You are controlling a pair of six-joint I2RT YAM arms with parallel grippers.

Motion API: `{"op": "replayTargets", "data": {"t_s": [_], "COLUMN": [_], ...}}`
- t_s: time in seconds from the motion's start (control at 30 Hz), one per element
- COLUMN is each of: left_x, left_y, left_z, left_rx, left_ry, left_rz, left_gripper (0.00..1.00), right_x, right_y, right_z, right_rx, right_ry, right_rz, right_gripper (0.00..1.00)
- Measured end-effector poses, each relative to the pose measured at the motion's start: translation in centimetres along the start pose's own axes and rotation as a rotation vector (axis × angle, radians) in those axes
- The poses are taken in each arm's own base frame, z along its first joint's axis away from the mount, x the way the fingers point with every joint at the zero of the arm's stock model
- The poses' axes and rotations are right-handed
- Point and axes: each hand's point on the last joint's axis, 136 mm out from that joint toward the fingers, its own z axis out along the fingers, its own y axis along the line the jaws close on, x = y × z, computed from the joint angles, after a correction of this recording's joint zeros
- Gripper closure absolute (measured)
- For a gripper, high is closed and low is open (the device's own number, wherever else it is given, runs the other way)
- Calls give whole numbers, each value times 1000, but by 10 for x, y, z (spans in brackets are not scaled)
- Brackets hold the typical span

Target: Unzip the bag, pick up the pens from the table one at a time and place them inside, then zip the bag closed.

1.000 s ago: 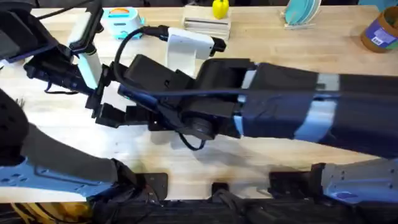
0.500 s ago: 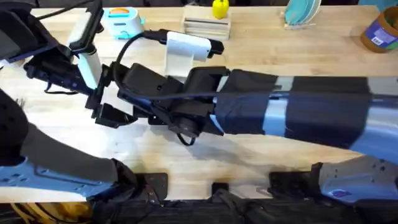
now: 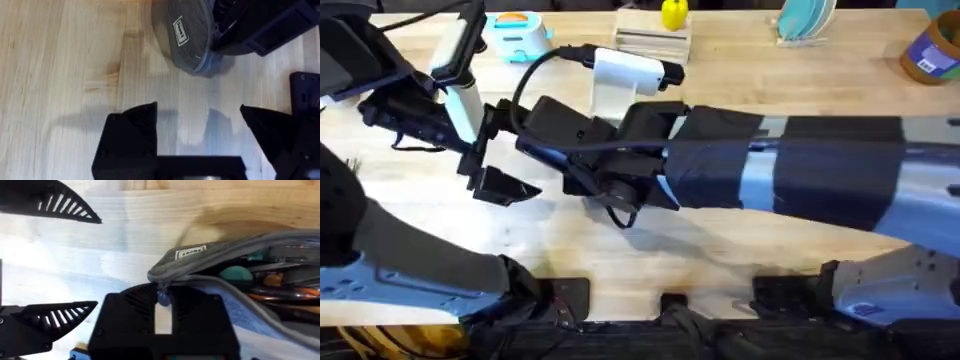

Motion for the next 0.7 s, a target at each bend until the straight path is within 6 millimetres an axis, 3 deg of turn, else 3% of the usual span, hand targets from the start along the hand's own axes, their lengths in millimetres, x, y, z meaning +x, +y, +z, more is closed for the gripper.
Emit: {"op": "replayTargets", "data": {"t_s": [0.13,0.53,0.7], "left_x": [0,0,-4], "left_y": [0,0,2], "left_z": [0,0,0], "left_rx": [0,-1,-13], "left_ry": [0,-1,-23], "left_rz": [0,0,1], "left_gripper": [7,7,7], "right_x": [1,-3,-25], "right_y": [-1,-3,5], "right_z": [0,-2,-37], "right_rx": [6,3,-71], "right_ry": [3,4,-38], "right_rz": [-3,-49,-98], "right_gripper": [961,973,973]}}
